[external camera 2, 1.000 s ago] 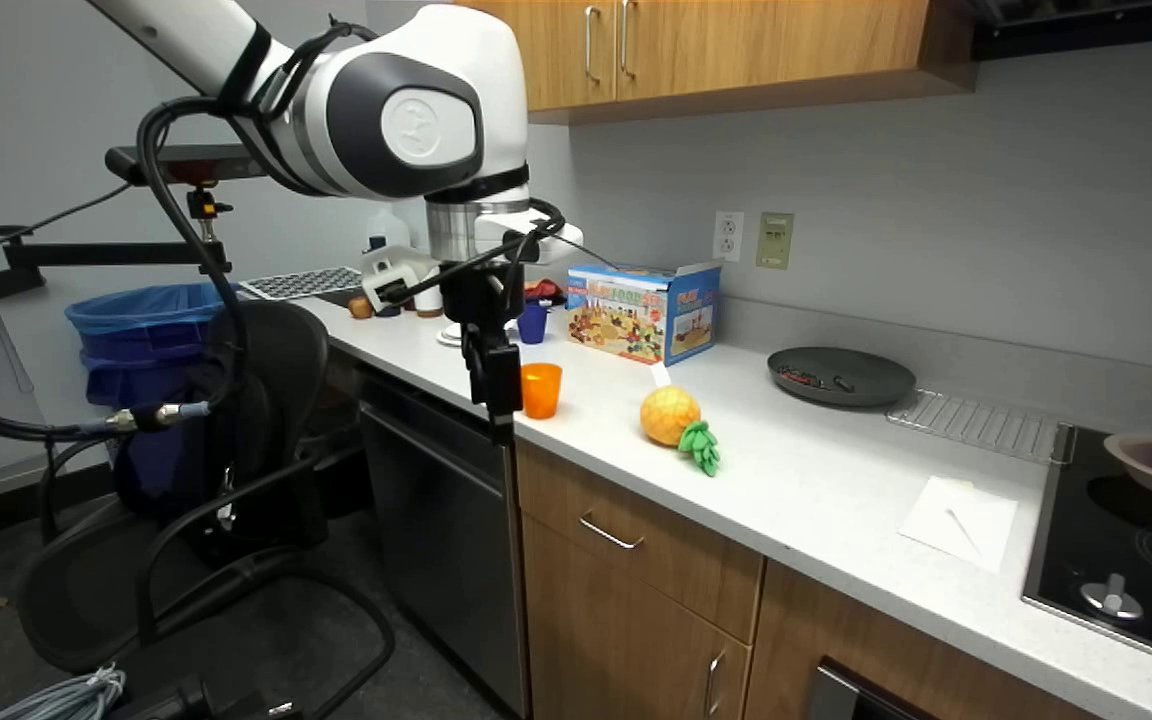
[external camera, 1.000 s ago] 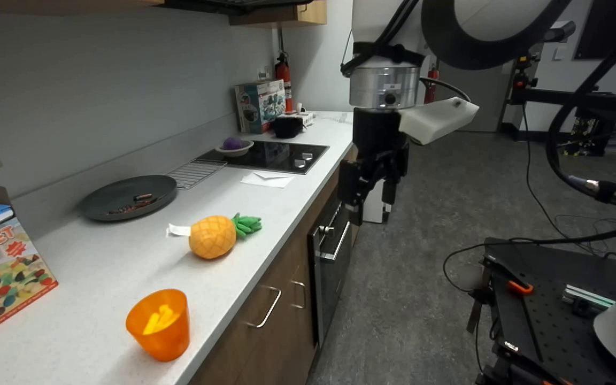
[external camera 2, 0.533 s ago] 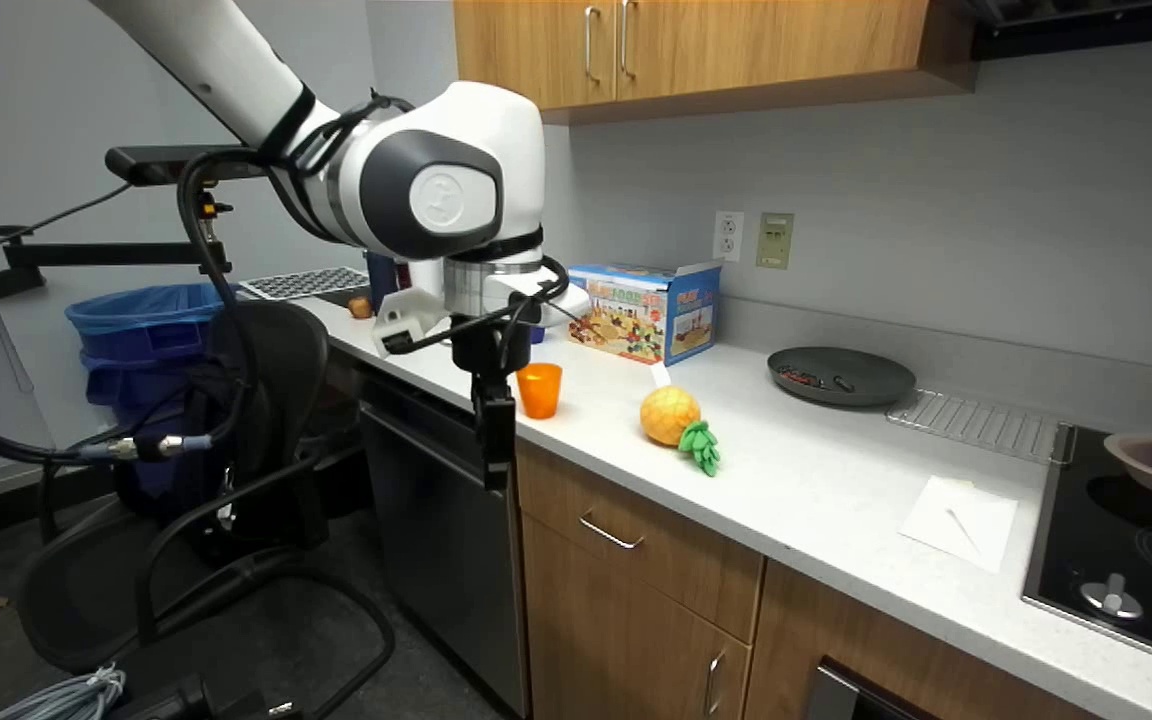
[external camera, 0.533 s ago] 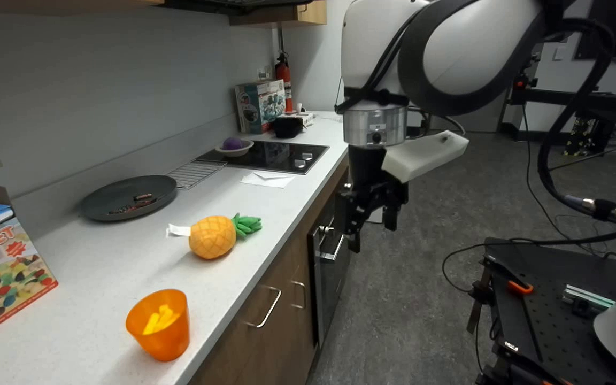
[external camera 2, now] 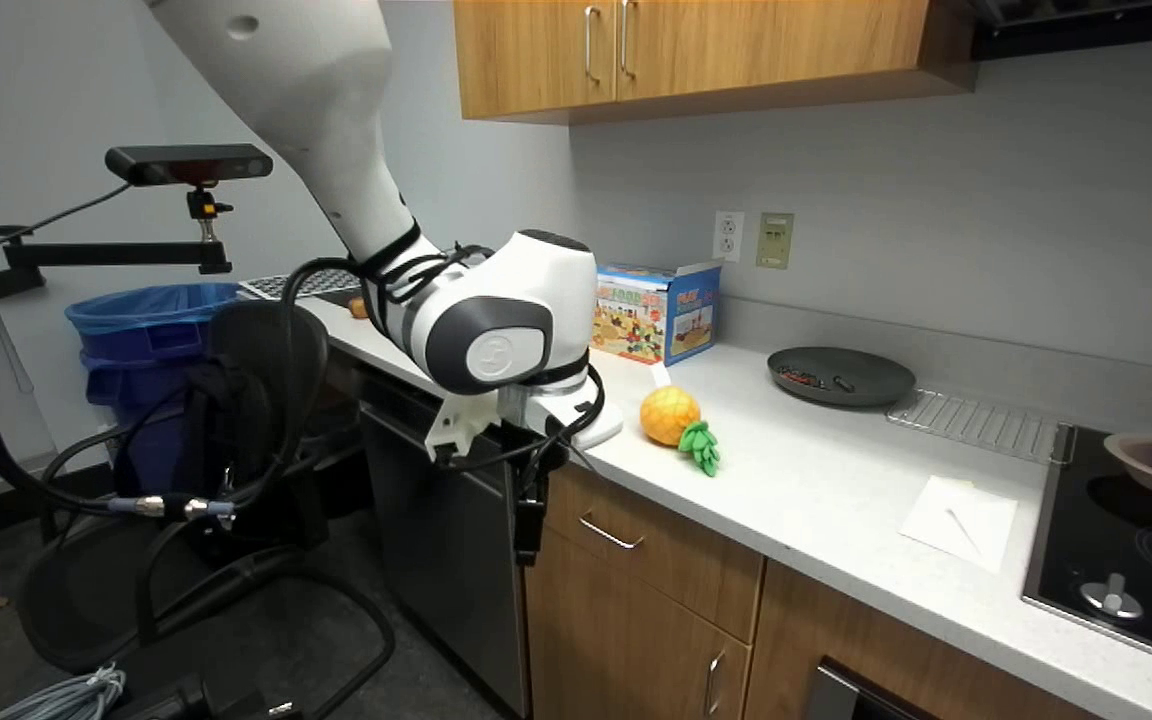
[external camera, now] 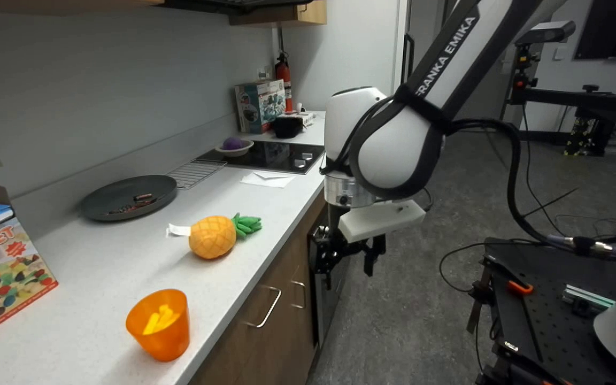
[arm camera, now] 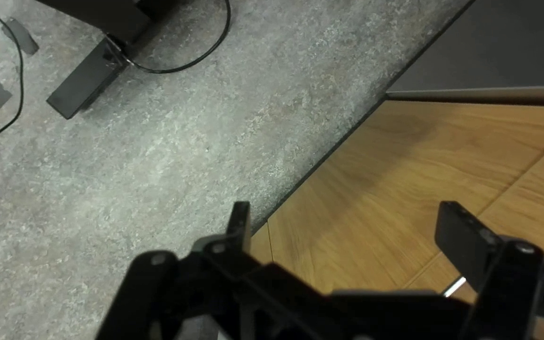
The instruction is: Open the drawer, put the pineapple plush toy in the drawer then close the drawer
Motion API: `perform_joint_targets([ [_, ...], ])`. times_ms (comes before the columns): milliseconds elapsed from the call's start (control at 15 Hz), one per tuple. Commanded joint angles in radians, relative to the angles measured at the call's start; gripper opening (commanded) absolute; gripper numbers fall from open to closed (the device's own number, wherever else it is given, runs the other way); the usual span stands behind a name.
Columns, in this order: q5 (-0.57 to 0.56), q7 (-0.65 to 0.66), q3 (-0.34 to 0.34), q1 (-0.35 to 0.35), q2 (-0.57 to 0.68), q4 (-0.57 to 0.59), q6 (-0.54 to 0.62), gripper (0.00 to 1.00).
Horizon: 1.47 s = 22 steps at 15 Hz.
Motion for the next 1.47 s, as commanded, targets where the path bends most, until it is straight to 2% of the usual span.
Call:
perform_joint_targets([
  [0,0.125,-0.001,-0.006,0.019,0.137,0.097,0.099,1.00],
  [133,0.173,0.002,-0.005,0.019,0.175,0.126,0.142,1.00],
  [200,0.138,-0.013,-0.023,0.030,0.123,0.077,0.104,1.00],
  [533,0.143,-0.015,-0.026,0.032,0.139,0.085,0.109,1.00],
  [933,0.147,0.010,-0.036,0.065,0.202,0.091,0.183,1.00],
  [1400,0.181,0.057,-0.035,0.081,0.287,0.123,0.340,1.00],
])
